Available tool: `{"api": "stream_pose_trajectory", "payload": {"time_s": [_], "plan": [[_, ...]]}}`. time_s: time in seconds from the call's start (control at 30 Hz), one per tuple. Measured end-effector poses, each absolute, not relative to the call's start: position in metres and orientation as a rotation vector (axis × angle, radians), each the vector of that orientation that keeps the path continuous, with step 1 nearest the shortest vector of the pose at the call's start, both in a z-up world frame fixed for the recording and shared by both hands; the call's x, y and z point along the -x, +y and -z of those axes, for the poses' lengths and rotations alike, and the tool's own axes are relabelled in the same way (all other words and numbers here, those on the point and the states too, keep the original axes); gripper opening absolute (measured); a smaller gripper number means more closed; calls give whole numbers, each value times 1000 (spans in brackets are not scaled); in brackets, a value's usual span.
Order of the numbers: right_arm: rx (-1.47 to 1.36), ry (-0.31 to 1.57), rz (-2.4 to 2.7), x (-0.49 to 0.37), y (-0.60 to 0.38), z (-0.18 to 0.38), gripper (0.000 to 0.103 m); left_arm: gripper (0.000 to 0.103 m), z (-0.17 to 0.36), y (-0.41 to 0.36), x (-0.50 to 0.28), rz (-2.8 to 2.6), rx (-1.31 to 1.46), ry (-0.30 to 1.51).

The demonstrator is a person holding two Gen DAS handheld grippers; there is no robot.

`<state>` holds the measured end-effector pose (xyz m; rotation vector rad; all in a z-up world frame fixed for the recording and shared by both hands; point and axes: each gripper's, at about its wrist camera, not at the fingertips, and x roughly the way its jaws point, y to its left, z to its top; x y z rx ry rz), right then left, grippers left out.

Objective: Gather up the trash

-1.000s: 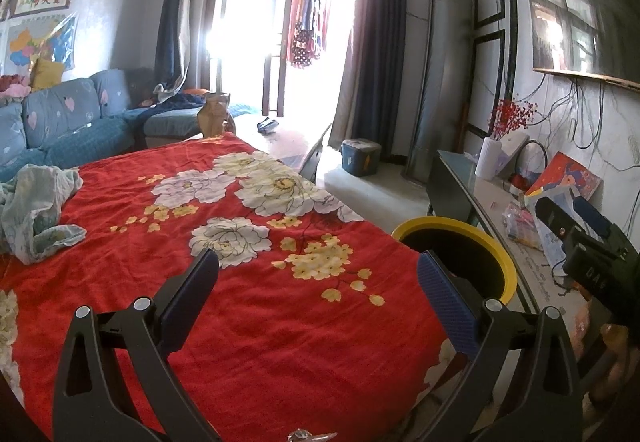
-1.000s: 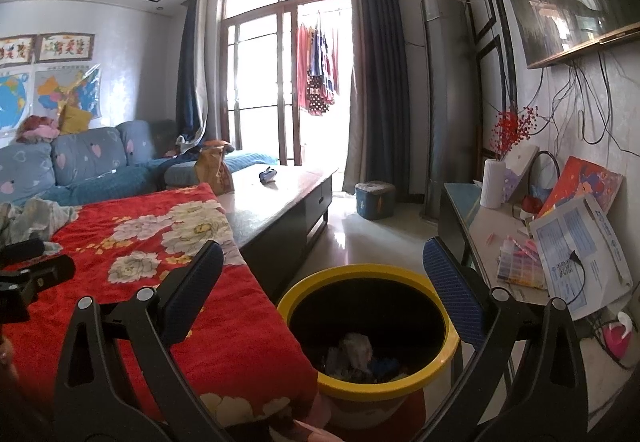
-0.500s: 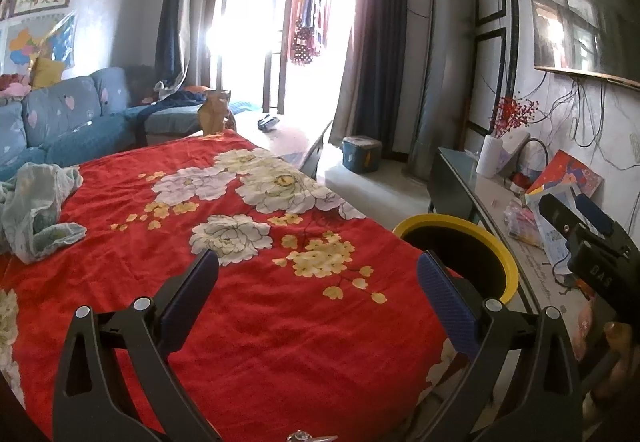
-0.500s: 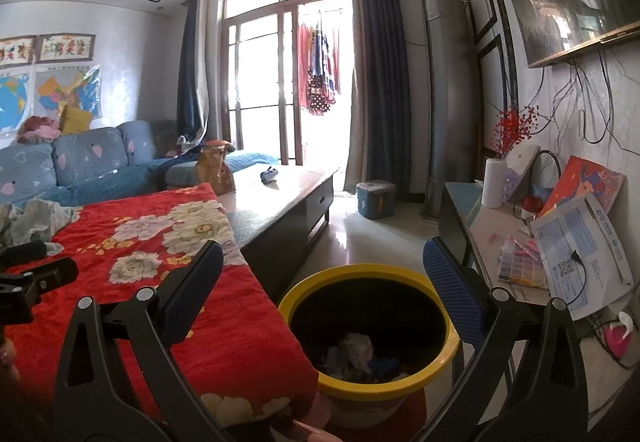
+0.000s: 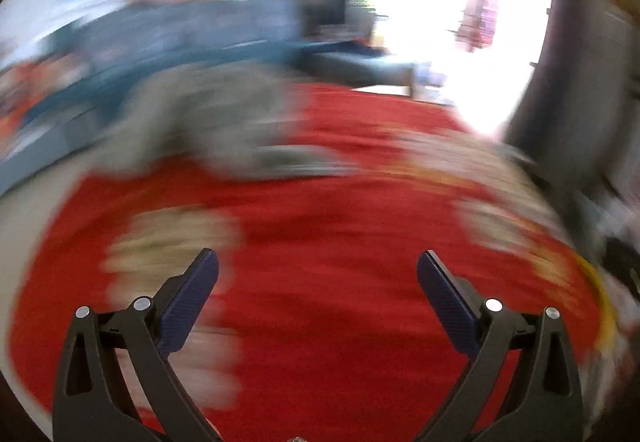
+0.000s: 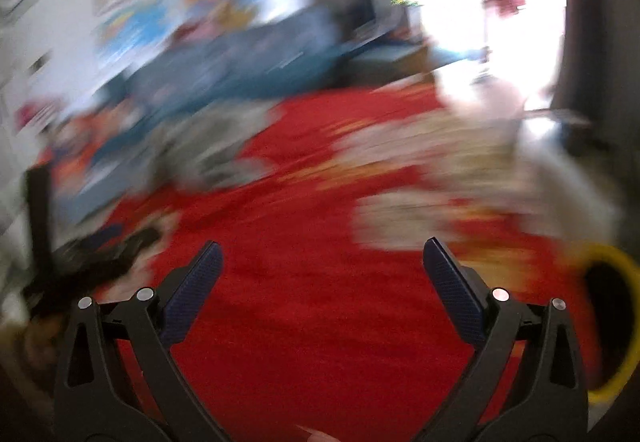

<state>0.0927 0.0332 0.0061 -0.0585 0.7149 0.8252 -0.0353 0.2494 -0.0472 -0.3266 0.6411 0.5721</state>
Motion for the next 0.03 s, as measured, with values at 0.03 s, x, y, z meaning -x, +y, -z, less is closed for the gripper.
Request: {"api": "stream_pose_trajectory", "payload": {"time_s": [0.03], "plan": [[112, 779, -910, -90, 82, 2, 92, 97, 53, 282, 49, -670, 350, 659]]}}
